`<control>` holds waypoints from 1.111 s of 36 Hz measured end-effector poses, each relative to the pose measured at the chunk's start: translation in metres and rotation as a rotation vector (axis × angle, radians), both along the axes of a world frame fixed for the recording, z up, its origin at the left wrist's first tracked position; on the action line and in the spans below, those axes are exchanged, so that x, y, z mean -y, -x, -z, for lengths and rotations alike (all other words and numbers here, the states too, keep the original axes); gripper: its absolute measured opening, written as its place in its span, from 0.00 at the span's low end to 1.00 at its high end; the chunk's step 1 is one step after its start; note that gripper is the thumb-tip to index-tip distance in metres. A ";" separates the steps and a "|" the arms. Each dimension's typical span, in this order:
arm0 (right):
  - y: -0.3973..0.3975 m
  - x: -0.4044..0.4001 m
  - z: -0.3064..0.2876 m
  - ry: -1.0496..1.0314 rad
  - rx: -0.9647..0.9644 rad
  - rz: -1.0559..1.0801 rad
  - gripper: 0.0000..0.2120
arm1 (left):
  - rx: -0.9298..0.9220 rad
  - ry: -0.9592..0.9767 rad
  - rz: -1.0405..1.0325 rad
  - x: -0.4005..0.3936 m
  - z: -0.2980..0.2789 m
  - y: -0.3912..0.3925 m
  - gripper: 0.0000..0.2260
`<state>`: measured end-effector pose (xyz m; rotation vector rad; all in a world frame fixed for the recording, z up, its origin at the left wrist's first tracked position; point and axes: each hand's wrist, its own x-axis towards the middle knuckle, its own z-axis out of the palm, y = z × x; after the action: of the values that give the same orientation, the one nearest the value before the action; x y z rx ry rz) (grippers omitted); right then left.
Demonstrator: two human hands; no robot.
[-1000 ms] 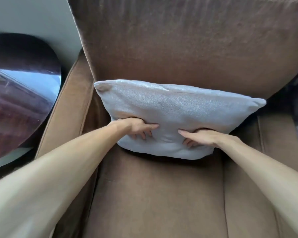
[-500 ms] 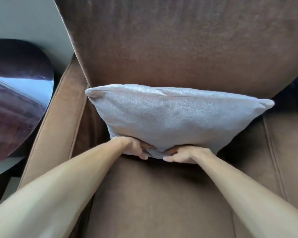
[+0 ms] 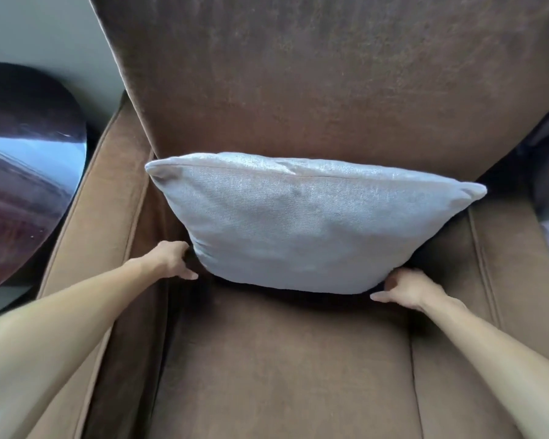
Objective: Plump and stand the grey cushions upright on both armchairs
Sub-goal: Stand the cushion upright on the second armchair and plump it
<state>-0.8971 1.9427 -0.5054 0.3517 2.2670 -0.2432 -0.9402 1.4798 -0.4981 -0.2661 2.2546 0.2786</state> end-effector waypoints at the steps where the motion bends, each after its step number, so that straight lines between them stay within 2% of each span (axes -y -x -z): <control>1: -0.001 -0.004 0.008 0.038 -0.054 0.087 0.28 | -0.049 -0.041 -0.104 0.002 0.007 -0.003 0.36; 3: -0.002 -0.007 0.024 0.117 -0.177 0.255 0.40 | -0.134 -0.173 -0.278 -0.003 0.019 -0.009 0.37; 5: 0.000 0.007 0.021 0.171 -0.281 0.322 0.44 | -0.219 -0.267 -0.369 -0.011 0.031 -0.013 0.31; 9: 0.008 0.014 0.030 0.161 -0.331 0.423 0.38 | -0.452 -0.204 -0.351 -0.020 0.044 -0.007 0.16; 12: 0.009 0.016 0.029 0.023 -0.379 0.433 0.24 | -0.532 -0.229 -0.375 -0.015 0.053 -0.002 0.07; 14: 0.008 0.018 0.025 -0.060 -0.401 0.398 0.19 | -0.556 -0.203 -0.346 -0.006 0.061 -0.002 0.05; 16: 0.009 0.015 0.021 -0.129 -0.440 0.355 0.18 | -0.558 -0.171 -0.316 -0.001 0.057 -0.002 0.08; 20: 0.007 0.000 0.011 -0.156 -0.463 0.335 0.24 | -0.569 -0.146 -0.280 0.006 0.043 -0.008 0.08; 23: 0.001 -0.010 0.007 -0.003 -0.415 0.345 0.19 | -0.500 -0.272 -0.395 0.003 0.038 -0.007 0.02; 25: -0.004 -0.018 0.005 0.171 -0.333 0.330 0.19 | -0.435 -0.259 -0.417 0.005 0.032 -0.003 0.06; 27: -0.009 -0.025 -0.010 0.340 -0.279 0.321 0.27 | -0.315 -0.232 -0.344 0.010 0.018 0.002 0.19; 30: -0.014 -0.032 -0.055 0.580 -0.334 0.428 0.41 | -0.143 -0.443 -0.266 0.012 -0.025 0.003 0.45; 32: -0.013 -0.037 -0.081 0.803 -0.462 0.562 0.46 | -0.132 -0.638 -0.225 0.013 -0.056 0.003 0.49; 33: -0.010 -0.039 -0.091 0.917 -0.525 0.639 0.44 | -0.174 -0.739 -0.245 0.015 -0.069 0.005 0.46; 35: -0.001 -0.040 -0.111 1.024 -0.643 0.745 0.35 | -0.309 -0.910 -0.367 0.015 -0.094 0.014 0.33; 38: 0.014 -0.033 -0.132 0.952 -0.773 0.726 0.19 | -0.539 -0.934 -0.499 0.005 -0.115 0.031 0.12; 40: 0.020 -0.030 -0.133 0.801 -0.845 0.638 0.10 | -0.657 -0.857 -0.511 0.002 -0.117 0.040 0.05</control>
<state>-0.9166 1.9725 -0.3721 0.5924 2.4951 -1.8483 -0.9806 1.4773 -0.3814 -0.3045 2.3900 1.7516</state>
